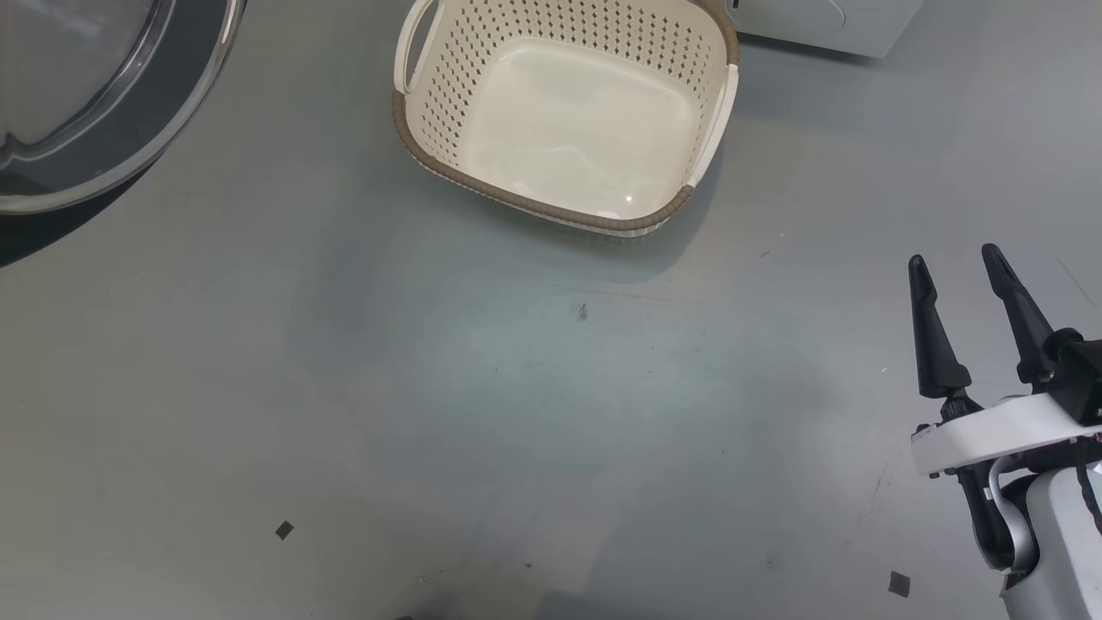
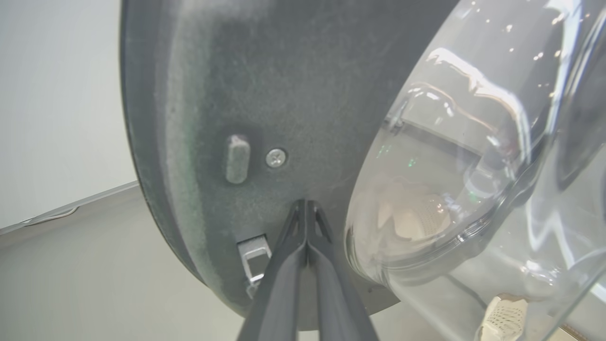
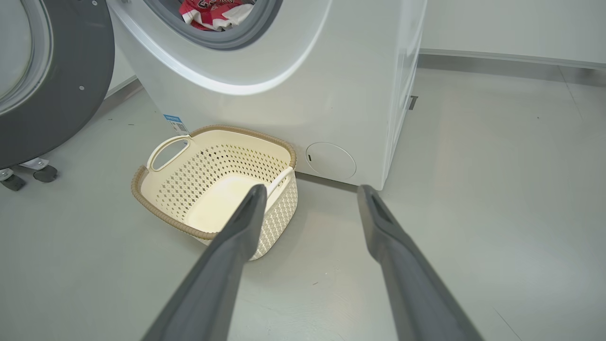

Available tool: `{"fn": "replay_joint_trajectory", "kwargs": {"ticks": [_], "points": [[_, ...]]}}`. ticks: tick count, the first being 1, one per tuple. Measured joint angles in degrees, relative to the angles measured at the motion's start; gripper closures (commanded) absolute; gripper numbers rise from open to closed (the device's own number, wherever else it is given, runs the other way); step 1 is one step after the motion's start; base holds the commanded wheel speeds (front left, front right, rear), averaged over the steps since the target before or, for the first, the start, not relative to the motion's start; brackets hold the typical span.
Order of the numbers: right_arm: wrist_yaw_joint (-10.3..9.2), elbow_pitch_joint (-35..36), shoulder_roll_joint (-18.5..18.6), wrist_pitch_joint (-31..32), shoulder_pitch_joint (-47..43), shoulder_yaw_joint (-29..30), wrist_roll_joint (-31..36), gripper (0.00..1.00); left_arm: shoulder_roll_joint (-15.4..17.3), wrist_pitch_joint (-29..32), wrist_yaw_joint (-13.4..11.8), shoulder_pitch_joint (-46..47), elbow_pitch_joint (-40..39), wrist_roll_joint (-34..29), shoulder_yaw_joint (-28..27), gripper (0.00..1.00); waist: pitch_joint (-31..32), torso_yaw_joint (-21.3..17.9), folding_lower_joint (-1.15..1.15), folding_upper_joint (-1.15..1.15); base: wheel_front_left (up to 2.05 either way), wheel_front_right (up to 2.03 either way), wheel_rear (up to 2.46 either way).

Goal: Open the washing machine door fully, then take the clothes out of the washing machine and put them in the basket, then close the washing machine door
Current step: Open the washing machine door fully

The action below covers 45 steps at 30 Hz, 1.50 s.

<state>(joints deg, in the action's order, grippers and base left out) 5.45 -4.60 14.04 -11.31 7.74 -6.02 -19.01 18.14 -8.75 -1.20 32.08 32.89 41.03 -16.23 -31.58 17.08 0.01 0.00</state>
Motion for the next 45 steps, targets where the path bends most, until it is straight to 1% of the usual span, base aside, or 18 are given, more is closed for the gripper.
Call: {"fn": "replay_joint_trajectory", "kwargs": {"ticks": [5,11,15,19,22,28,32,38,45], "points": [[0.00,-0.01,0.08,0.00,0.00,-0.03,0.00,0.00,0.63,-0.41,0.56,0.31,1.67,-0.02,0.14,1.00,-0.15,0.03,0.00,0.00,0.00,0.00,0.00],[0.00,-0.82,0.22,-0.02,0.00,-0.09,0.00,0.00,0.65,-1.00,1.19,0.32,4.13,-0.30,1.13,1.00,0.75,0.03,0.00,0.00,0.00,0.00,0.00],[0.01,-1.56,-0.07,-0.11,0.00,-0.19,0.00,0.00,0.46,-1.53,2.34,0.32,5.19,-0.45,1.80,1.00,1.87,-0.01,0.00,0.00,0.00,0.00,0.00],[0.02,-2.59,-0.78,-0.62,0.00,-0.30,-0.02,0.00,-0.08,-2.00,3.48,0.29,6.02,-1.82,4.04,1.00,3.36,-0.03,0.00,0.00,0.00,0.00,0.00],[0.02,-3.30,-1.29,-0.94,0.00,-0.27,-0.19,0.00,-0.19,-2.58,3.60,0.22,6.37,-4.92,6.48,1.00,4.70,-0.04,-0.01,0.00,0.00,0.00,0.00],[0.04,-4.92,-2.41,-1.64,0.01,-0.40,-1.12,0.00,-0.74,-3.27,4.61,-0.03,6.38,-7.46,9.32,1.00,7.89,-0.15,-0.01,0.00,0.00,0.00,0.00],[0.46,-5.93,-3.47,-1.90,0.01,-0.58,-1.67,0.00,-1.55,-3.52,5.14,-1.47,5.95,-8.88,11.63,1.00,10.26,-0.51,-0.01,0.00,0.00,0.00,0.00],[0.47,-7.46,-4.80,-2.21,-0.02,-0.58,-2.16,0.00,-3.09,-3.93,6.28,-4.24,5.06,-11.37,15.46,1.00,13.90,-1.59,0.00,0.00,0.00,0.00,0.00],[0.52,-8.67,-5.89,-2.61,-0.31,-0.59,-2.64,0.00,-5.26,-4.07,7.08,-7.79,3.45,-12.25,18.73,1.00,17.96,-3.64,0.00,0.00,0.00,0.00,0.00]]}}
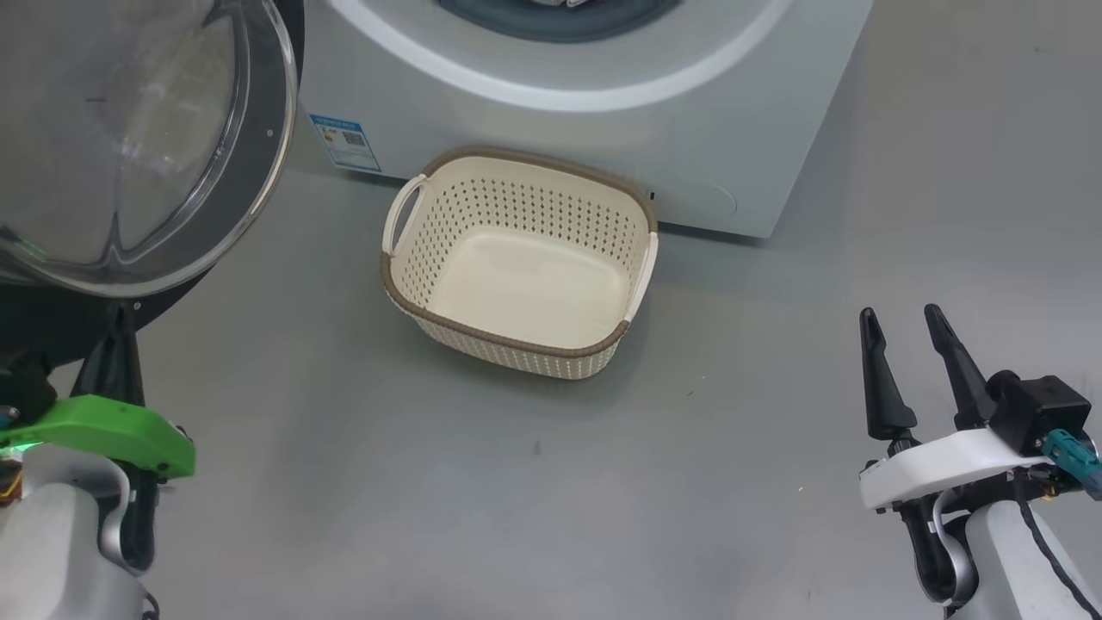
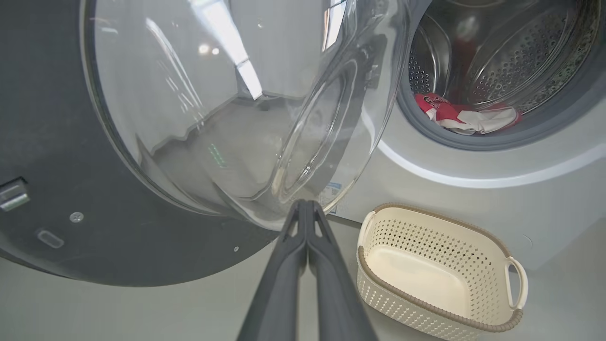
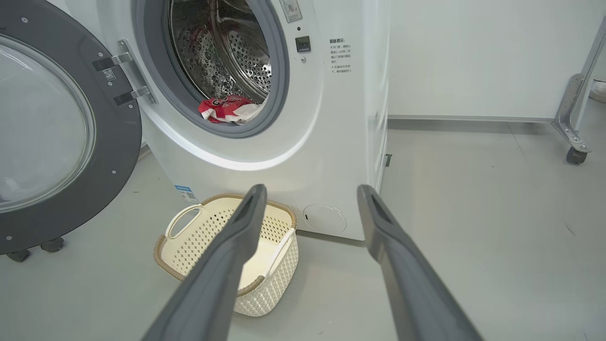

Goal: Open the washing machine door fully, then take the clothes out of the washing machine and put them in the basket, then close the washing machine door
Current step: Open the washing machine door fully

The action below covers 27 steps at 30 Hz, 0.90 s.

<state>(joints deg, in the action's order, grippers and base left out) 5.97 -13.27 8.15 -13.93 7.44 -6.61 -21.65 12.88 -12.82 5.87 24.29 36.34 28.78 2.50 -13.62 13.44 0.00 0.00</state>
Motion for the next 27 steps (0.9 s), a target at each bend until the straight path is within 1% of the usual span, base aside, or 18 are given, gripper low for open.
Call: {"fn": "replay_joint_trajectory", "kwargs": {"ticks": [6,10,20,25,27], "points": [[0.01,-0.45,-0.81,-0.01,-1.04,0.01,-0.04,0.00,-1.36,-0.48,0.46,-3.54,-2.16,-0.15,1.41,1.00,3.04,-2.55,0.00,0.00,0.00,0.00,0.00],[0.01,-0.42,-2.37,-0.01,-1.48,0.38,-2.24,0.00,-2.33,-0.94,0.47,-6.32,-3.93,-0.15,1.88,1.00,4.70,-4.57,0.00,0.00,0.00,0.00,0.00],[0.02,0.63,-2.03,-0.09,-2.76,0.64,-2.24,0.00,-5.16,-1.45,0.56,-10.22,-9.45,-0.19,2.99,1.00,7.32,-9.32,0.00,0.00,0.00,0.00,0.00],[0.02,0.92,-1.21,-0.10,-4.24,1.35,-1.87,0.00,-6.72,-1.46,0.57,-11.25,-11.48,-1.24,4.08,1.00,7.66,-10.42,0.00,0.00,0.00,0.00,0.00],[0.02,0.98,-1.19,-0.10,-4.38,1.35,-1.81,0.00,-6.84,-1.46,0.57,-11.57,-11.83,-1.47,4.31,1.00,7.61,-10.49,0.00,0.00,0.00,0.00,0.00]]}}
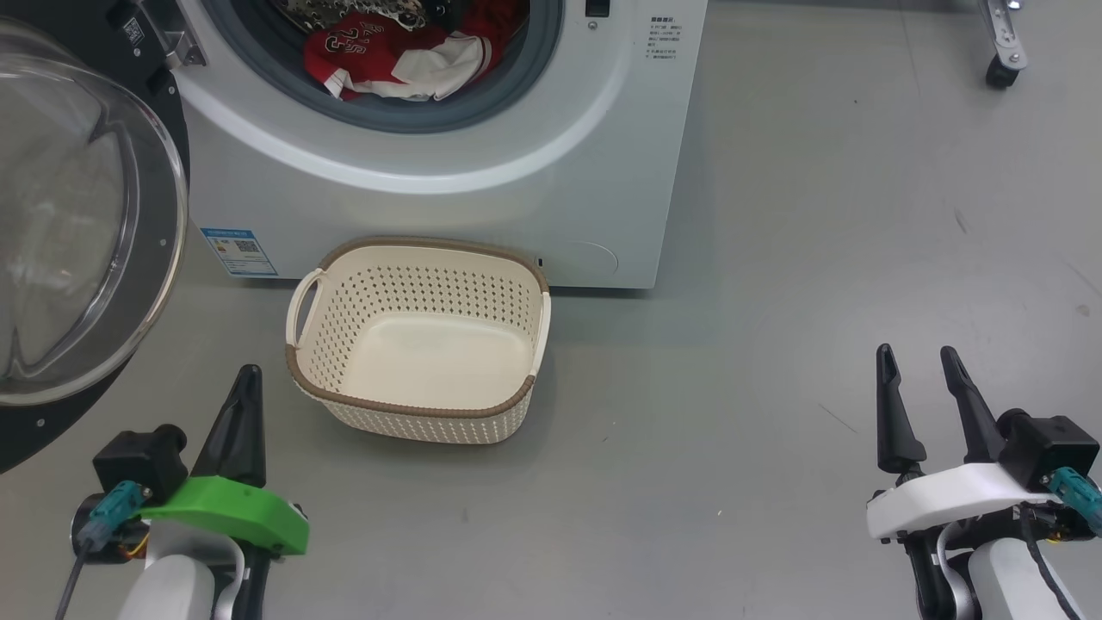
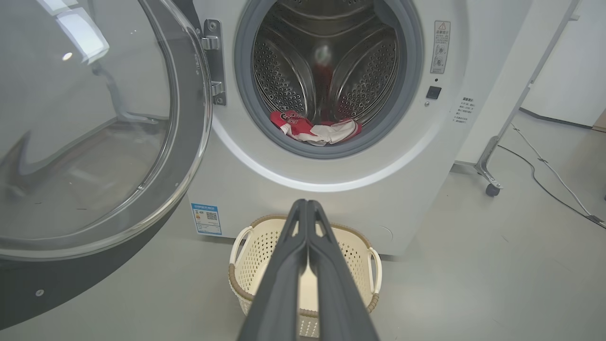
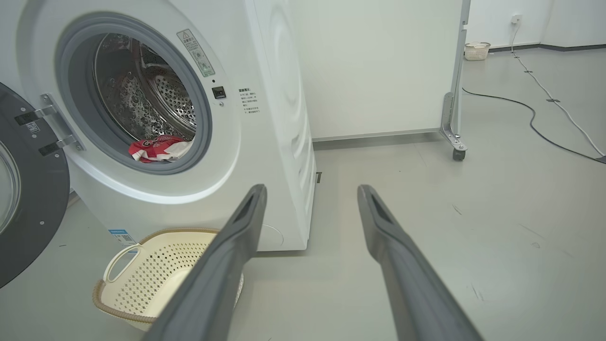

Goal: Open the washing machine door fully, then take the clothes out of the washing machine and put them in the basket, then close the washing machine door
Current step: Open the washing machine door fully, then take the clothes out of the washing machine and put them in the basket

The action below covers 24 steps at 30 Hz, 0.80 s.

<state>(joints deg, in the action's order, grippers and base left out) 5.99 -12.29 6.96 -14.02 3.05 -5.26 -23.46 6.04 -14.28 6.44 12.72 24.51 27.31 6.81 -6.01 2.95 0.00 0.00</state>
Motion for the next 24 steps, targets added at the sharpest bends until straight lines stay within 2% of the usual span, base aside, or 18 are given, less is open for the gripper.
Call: {"fn": "replay_joint_trajectory", "kwargs": {"ticks": [7,9,10,11,24], "points": [[0.00,0.24,0.65,-0.26,-0.04,-0.68,2.37,0.00,-0.08,0.00,0.41,-1.79,-1.45,-1.64,1.12,1.00,-0.20,-0.32,0.00,0.00,0.00,0.00,0.00],[0.00,0.26,0.64,-0.41,-0.08,-0.75,2.48,0.00,-0.12,0.00,0.41,-2.11,-2.20,-1.65,1.07,0.63,-0.23,-0.37,0.00,0.00,0.00,0.00,0.00],[0.00,0.27,0.64,-0.41,-0.10,-0.77,2.54,0.00,-0.14,0.00,0.41,-2.24,-2.56,-1.71,1.07,0.03,-0.24,-0.40,0.00,0.00,0.00,0.00,0.00],[0.00,0.33,0.64,-0.41,-0.10,-0.85,2.65,0.00,-0.15,-0.01,0.41,-2.35,-2.85,-1.72,1.23,0.00,-0.26,-0.44,0.00,0.00,0.00,0.00,0.00],[-0.10,0.63,0.67,-0.41,-0.30,-0.98,3.58,0.00,-0.60,-0.01,0.40,-3.66,-5.68,-2.60,0.54,0.00,-0.76,-0.44,0.00,0.00,0.00,0.00,0.00]]}}
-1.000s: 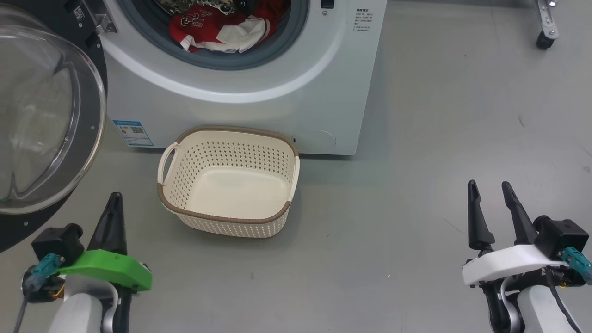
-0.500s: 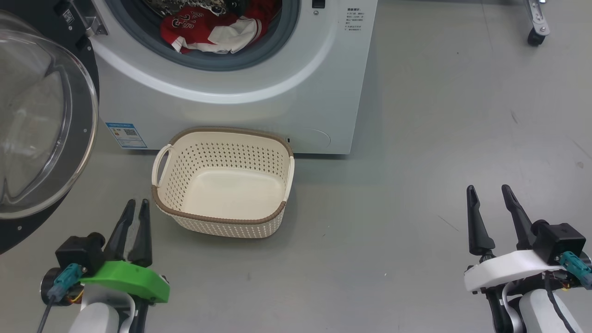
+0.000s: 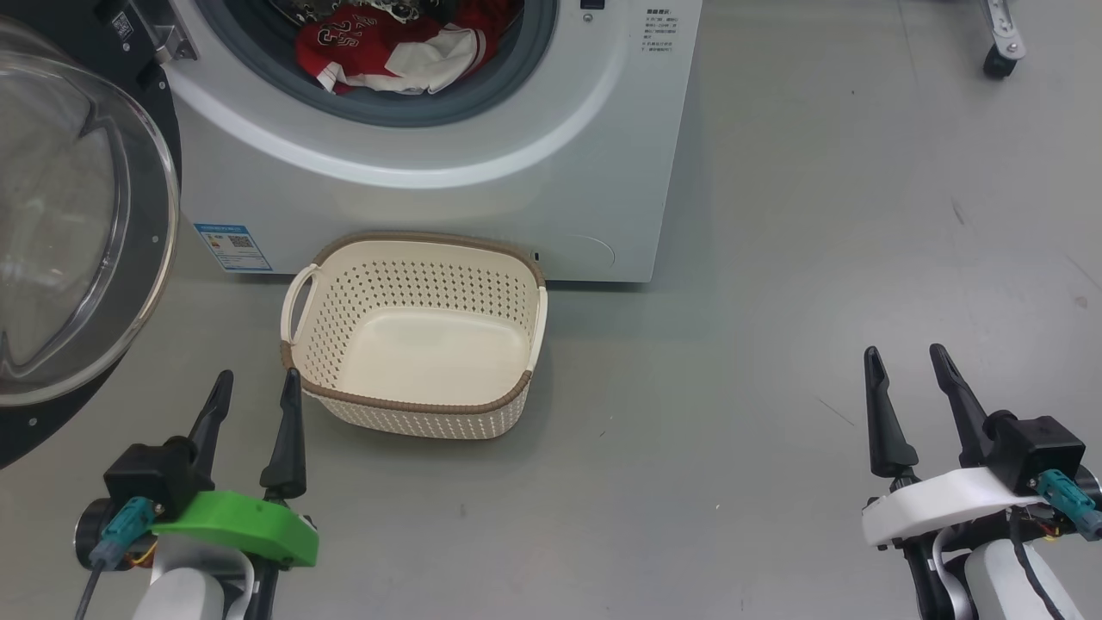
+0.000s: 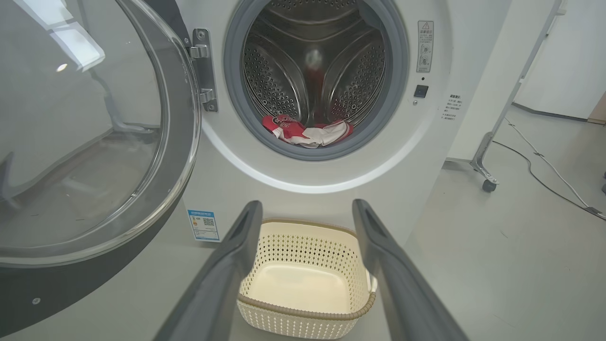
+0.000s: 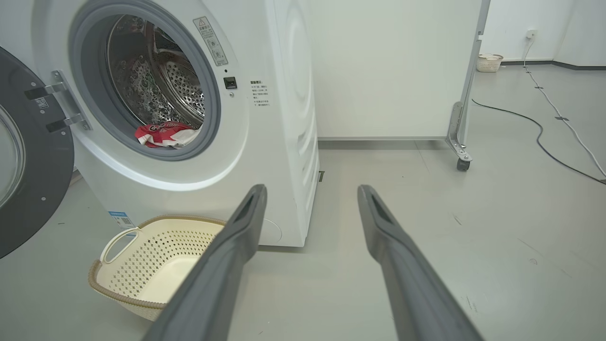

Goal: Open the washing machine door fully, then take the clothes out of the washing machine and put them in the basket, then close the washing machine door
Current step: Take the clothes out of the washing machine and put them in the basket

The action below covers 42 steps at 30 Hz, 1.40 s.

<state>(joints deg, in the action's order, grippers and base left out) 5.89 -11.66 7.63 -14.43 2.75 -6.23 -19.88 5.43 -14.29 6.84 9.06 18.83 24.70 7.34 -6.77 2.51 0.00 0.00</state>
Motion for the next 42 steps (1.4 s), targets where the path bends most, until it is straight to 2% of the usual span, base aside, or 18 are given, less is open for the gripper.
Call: {"fn": "replay_joint_trajectory", "kwargs": {"ticks": [15,42], "points": [[-1.01,-0.20,-0.03,0.00,-0.05,0.12,2.05,0.00,-0.27,0.00,0.00,-1.46,-1.46,-1.18,-1.27,0.00,0.11,-0.29,0.00,0.00,0.00,0.00,0.00],[-1.01,-0.31,-0.56,0.00,-0.69,0.34,2.05,0.00,-0.54,0.00,0.00,-2.91,-2.42,-1.79,-1.40,0.00,0.19,-0.55,0.00,0.00,0.00,0.00,0.00]]}}
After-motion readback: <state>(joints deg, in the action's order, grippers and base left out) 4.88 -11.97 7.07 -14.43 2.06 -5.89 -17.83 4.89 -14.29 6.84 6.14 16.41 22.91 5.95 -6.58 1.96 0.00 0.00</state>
